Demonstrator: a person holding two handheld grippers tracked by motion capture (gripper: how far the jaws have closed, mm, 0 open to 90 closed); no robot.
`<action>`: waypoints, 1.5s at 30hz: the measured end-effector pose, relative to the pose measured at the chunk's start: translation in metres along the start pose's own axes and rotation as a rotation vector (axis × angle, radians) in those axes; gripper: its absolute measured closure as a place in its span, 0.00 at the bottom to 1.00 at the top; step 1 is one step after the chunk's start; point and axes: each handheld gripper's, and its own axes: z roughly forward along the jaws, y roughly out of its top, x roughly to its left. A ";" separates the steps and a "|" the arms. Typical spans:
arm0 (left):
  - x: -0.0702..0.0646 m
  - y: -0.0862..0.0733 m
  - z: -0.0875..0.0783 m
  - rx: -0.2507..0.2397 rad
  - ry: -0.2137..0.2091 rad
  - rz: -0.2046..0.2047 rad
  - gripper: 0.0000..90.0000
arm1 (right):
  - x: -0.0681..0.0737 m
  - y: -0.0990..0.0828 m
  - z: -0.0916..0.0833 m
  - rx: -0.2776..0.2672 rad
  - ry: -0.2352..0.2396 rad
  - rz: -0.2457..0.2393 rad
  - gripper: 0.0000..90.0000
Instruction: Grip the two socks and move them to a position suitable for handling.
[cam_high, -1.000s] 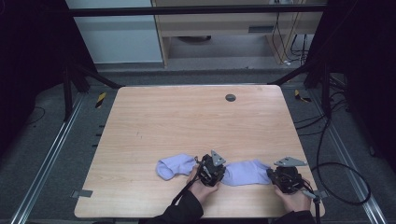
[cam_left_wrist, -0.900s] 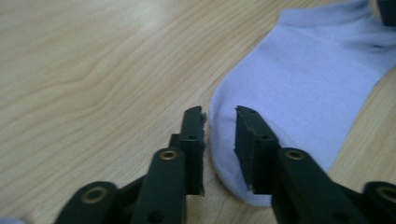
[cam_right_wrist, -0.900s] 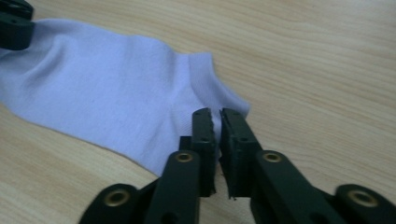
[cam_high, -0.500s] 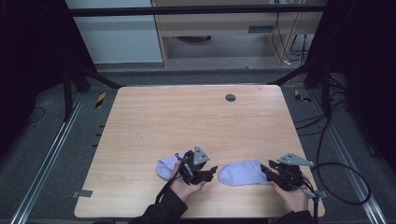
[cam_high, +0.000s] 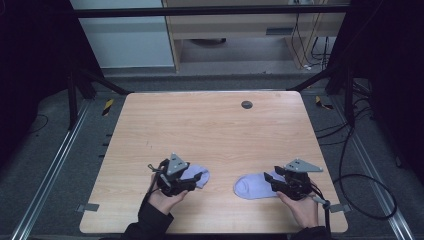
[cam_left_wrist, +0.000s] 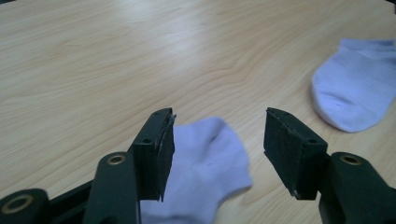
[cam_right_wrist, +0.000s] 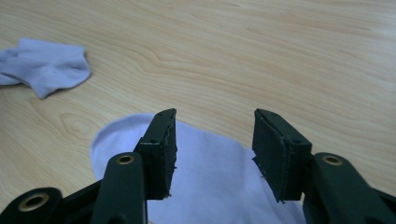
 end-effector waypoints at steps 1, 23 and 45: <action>0.004 -0.002 -0.003 -0.005 0.009 -0.011 0.48 | 0.002 0.002 0.001 -0.001 0.006 -0.013 0.57; 0.052 -0.055 -0.020 0.091 0.126 -0.109 0.56 | 0.077 0.039 0.048 0.007 0.188 -0.156 0.60; 0.045 -0.060 0.003 0.171 0.091 -0.085 0.67 | 0.147 0.039 0.123 0.119 0.283 -0.279 0.66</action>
